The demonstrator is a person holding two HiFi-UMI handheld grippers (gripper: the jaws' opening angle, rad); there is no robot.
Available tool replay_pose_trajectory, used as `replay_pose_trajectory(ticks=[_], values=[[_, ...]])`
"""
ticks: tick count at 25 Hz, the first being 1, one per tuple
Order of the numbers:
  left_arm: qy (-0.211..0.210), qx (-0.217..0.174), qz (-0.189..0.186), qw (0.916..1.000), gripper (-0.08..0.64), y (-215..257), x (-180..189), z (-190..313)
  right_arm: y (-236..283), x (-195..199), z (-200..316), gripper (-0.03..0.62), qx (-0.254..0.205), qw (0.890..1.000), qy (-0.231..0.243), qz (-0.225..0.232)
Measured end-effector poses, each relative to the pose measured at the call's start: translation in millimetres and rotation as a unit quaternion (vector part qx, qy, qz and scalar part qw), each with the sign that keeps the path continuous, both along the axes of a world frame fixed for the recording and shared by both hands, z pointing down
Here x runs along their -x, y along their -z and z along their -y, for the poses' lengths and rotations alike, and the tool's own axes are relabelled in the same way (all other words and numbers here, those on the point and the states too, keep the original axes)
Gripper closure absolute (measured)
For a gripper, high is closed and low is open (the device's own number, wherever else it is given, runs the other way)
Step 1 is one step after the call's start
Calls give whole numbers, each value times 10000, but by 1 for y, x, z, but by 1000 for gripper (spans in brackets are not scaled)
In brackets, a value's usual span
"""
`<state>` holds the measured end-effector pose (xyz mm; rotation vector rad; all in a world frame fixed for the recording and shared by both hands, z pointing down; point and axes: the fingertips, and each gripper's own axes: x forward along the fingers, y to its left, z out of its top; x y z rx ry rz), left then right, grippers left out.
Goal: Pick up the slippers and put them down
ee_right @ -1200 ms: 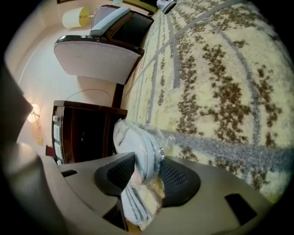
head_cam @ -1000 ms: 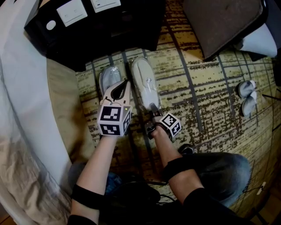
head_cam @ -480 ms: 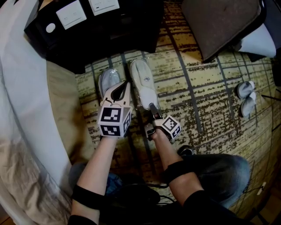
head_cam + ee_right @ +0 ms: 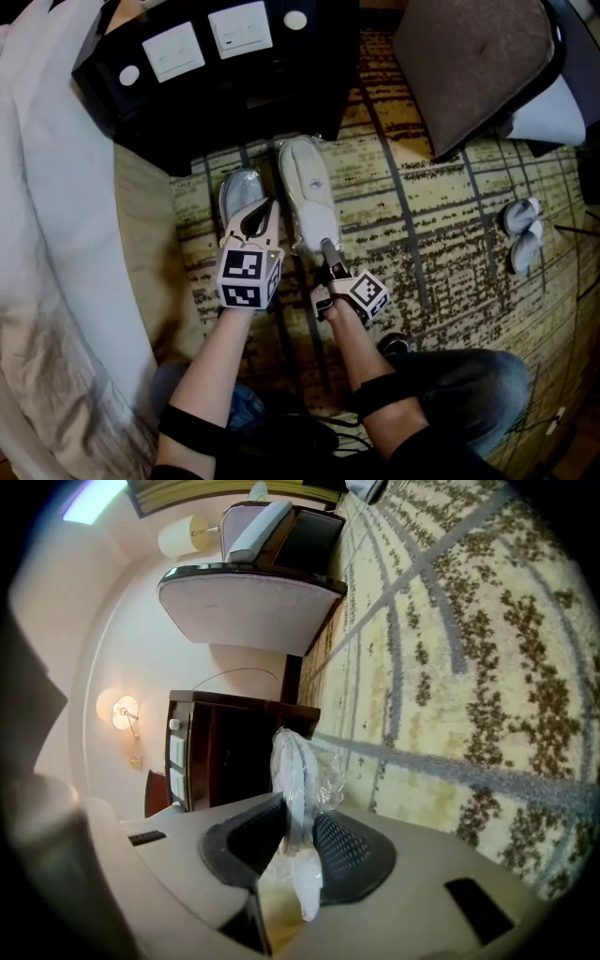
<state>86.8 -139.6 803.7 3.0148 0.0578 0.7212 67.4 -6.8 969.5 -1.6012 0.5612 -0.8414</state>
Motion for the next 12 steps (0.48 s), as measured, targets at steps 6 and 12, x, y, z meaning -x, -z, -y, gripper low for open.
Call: replay_pose_trajectory(ticks=[6,12], values=[[44,1,6,10000,558,8,-1,2,29,-7,14,482,-130,9999,-7,-103],[68,-63,-56,9999,558,16,-1,2,47,-33,31,482,-33,9999,-5,-155]])
